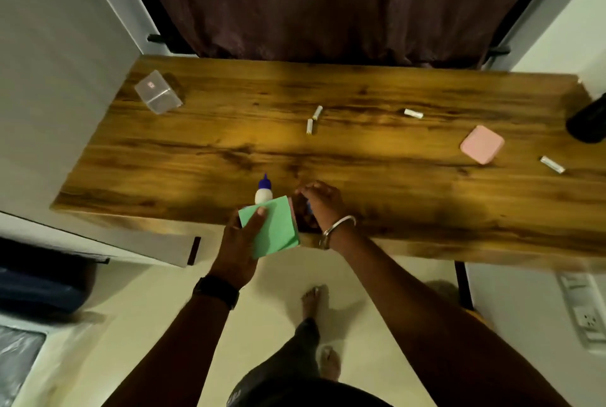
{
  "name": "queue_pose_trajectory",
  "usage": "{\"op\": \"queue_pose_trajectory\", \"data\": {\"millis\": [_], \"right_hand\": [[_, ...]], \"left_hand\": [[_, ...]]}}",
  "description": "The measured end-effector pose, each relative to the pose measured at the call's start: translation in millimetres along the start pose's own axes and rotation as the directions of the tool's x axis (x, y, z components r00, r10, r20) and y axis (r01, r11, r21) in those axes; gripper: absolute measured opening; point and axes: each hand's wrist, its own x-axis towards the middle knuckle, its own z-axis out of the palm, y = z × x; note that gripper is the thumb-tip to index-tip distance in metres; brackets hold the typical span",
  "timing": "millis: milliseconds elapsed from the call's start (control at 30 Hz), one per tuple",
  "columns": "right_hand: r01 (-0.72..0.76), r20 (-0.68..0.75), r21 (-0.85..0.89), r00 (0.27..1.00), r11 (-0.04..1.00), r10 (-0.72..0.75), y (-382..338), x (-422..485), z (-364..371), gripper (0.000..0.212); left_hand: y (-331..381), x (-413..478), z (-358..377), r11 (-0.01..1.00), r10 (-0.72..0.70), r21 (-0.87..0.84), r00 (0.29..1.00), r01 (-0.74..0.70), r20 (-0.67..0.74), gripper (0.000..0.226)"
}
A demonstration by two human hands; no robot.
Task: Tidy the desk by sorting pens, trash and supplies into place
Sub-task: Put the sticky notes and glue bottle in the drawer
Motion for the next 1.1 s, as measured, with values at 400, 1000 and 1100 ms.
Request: {"op": "queue_pose_trajectory", "data": {"millis": [400,1000,1100], "right_hand": [[-0.483,0.079,0.654,0.809,0.582,0.582,116,-74,34,0.016],[-0.205,0.121,0.973,0.846,0.106,0.52,208,-8,81,0.015],[-0.208,0.122,0.97,0.862,0.124,0.491,206,-9,83,0.019]], "left_hand": [[-81,-43,-91,0.832,-0.366,-0.506,0.91,0.227,-0.195,0.049],[-166,78,-145,0.632,-0.248,-0.751,0.968,0.189,0.035,0.067],[-164,78,-147,0.642,-0.225,-0.737,0.971,0.211,0.082,0.071]]}}
